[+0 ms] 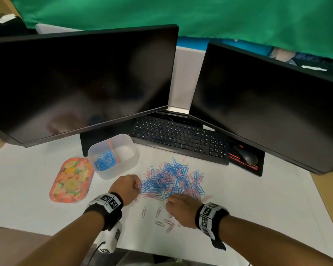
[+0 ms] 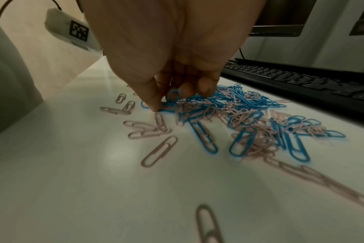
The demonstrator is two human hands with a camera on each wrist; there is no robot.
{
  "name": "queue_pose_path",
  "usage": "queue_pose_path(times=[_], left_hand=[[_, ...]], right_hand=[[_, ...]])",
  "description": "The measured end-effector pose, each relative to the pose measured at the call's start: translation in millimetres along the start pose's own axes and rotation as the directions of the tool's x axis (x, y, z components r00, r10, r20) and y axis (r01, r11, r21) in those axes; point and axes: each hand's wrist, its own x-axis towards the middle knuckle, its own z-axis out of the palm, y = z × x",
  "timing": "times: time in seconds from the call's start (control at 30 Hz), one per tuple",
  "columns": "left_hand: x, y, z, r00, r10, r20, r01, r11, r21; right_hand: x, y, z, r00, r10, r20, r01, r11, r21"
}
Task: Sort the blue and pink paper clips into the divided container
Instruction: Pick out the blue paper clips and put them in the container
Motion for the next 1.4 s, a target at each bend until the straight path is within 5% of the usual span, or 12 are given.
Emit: queue_pose_path(times=[0.13,0.3,0.43,0.6,0.73,0.83,1.17,1.4], left_hand=[[0,-1,-4,1.0,-0.012,0.02,0.013,0.999,-0.049],[0,5,-9,1.0,-0.019,-0.025,0.015,0.99,-0.139],[1,6,-11,0.996,-0.029,-0.086,0.011,0.981,-0.194],[5,13,-3,0.989,-0.117,-0.091,0.114,0.993,-0.032],[9,16,2,0.981,-0.166,-0.1,0.183,0.963,0.198],[12,12,4,0.977,-0.185,-0.107,0.204,0.957,0.205],[12,6,-1,0.99,-0.103,-0.093,0.096,0.993,-0.073],[11,16,-9,0.994,-0.075,-0.084,0.042,0.938,-0.343]], right_hand=[[0,0,1,0.997,0.016,-0.069,-0.017,1.0,-0.003],[-8,-2,-20,0.961,0.187,-0.202,-0.114,0.938,0.327],[-14,8,-26,0.872,0.47,-0.136,-0.246,0.661,0.709],[-20,25,-27,0.742,0.669,-0.045,-0.302,0.394,0.868],[-25,34,-27,0.68,0.732,0.047,-0.304,0.223,0.926],[-30,38,-24,0.662,0.746,0.067,-0.337,0.217,0.916],[-37,39,-20,0.659,0.746,0.096,-0.331,0.173,0.928],[-45,45,-22,0.652,0.726,0.217,-0.175,-0.135,0.975]])
